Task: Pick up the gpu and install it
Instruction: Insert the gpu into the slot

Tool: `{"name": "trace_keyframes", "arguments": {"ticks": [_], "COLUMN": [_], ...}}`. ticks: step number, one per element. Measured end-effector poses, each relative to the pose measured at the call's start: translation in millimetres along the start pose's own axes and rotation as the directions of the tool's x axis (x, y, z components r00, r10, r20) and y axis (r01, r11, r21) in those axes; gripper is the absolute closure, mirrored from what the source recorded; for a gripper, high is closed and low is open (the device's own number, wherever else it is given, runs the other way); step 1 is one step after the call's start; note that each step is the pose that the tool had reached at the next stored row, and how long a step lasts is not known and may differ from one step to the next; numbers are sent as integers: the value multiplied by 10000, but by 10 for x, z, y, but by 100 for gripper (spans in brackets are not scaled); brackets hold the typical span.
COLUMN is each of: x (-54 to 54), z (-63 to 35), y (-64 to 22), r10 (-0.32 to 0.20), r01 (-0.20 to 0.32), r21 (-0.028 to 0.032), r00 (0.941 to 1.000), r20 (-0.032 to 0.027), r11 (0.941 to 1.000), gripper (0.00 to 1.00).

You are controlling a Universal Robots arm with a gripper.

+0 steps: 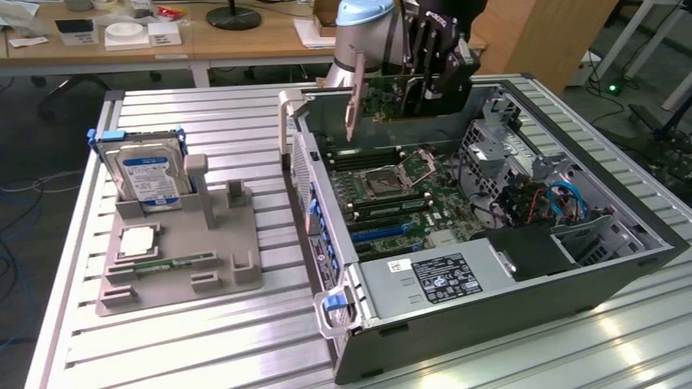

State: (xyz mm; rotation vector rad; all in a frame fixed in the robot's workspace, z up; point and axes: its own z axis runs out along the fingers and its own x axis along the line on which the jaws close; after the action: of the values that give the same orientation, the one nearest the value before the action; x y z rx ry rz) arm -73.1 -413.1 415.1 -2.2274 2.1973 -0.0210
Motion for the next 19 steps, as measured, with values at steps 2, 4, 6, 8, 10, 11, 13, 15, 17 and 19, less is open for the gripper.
{"name": "trace_keyframes", "arguments": {"ticks": [2,4,6,8,10,11,13,15,17,19], "x": [0,0,0,0,0,0,0,0,0,0], "z": [11,25,39,53,70,80,117,139,161,183], "y": [-1,-1,-1,-1,0,-1,0,0,1,1], "r10": [1,1,1,2,3,2,1,1,1,2], "r01": [-1,-1,-1,-2,-3,-2,-1,-1,-1,-1], "r21": [7,17,25,36,75,91,101,102,101,101], "r00": [10000,10000,10000,10000,10000,10000,10000,10000,10000,10000], "r20": [-13,-14,-15,-17,-21,-21,-22,-20,-22,-22], "r11": [10000,10000,10000,10000,10000,10000,9999,9999,9999,9999], "gripper": [72,72,72,72,72,72,72,72,72,72]}}
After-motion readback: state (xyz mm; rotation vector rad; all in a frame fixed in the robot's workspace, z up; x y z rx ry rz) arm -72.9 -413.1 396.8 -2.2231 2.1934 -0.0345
